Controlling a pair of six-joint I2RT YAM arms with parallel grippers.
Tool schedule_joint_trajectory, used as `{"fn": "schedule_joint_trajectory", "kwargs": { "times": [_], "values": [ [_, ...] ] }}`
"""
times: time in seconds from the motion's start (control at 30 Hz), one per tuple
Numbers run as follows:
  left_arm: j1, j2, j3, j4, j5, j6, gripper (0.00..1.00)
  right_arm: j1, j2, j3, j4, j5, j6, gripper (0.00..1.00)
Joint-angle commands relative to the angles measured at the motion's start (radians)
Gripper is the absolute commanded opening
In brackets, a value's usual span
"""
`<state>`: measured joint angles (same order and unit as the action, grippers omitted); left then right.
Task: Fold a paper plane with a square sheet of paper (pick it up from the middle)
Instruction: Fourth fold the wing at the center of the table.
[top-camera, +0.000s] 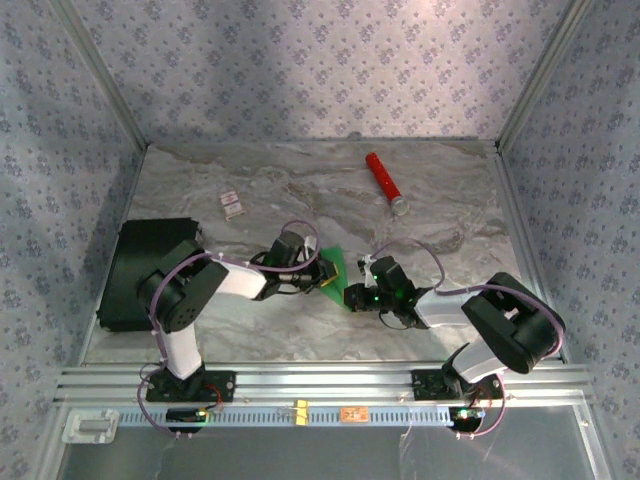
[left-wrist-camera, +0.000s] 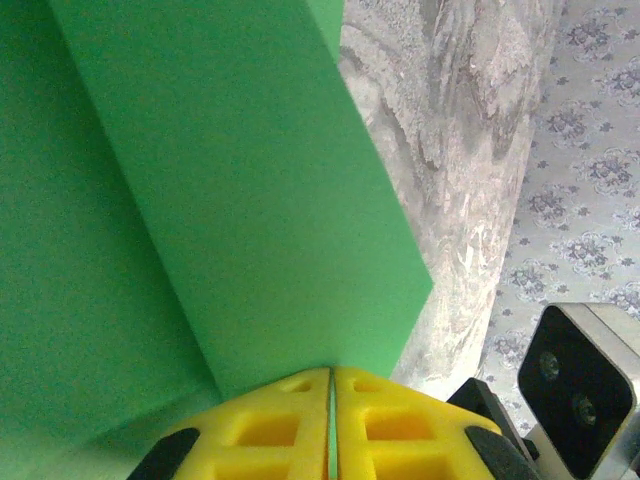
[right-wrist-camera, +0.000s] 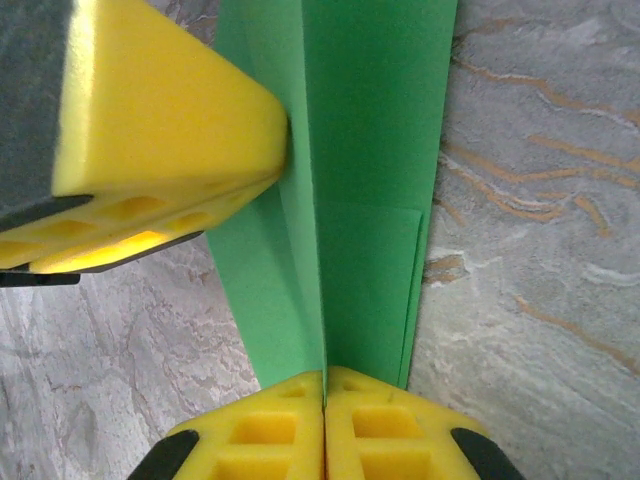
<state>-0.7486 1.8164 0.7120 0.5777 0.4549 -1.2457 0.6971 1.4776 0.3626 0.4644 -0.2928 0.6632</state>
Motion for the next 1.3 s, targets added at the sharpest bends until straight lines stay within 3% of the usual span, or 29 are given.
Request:
{"fn": "schedule_joint_trajectory", "kwargs": {
  "times": [0.0, 1.27],
  "values": [
    [-0.008, 0.017, 0.024, -0.006, -0.011, 0.024, 0.09, -0.009, 0.028, -0.015, -0.080, 0.000, 0.009, 0.08],
    [-0.008, 0.076, 0.089, -0.110, -0.045, 0.058, 0.09, -0.029, 0.070, 0.019, -0.128, -0.042, 0.006, 0.07]
  ]
}}
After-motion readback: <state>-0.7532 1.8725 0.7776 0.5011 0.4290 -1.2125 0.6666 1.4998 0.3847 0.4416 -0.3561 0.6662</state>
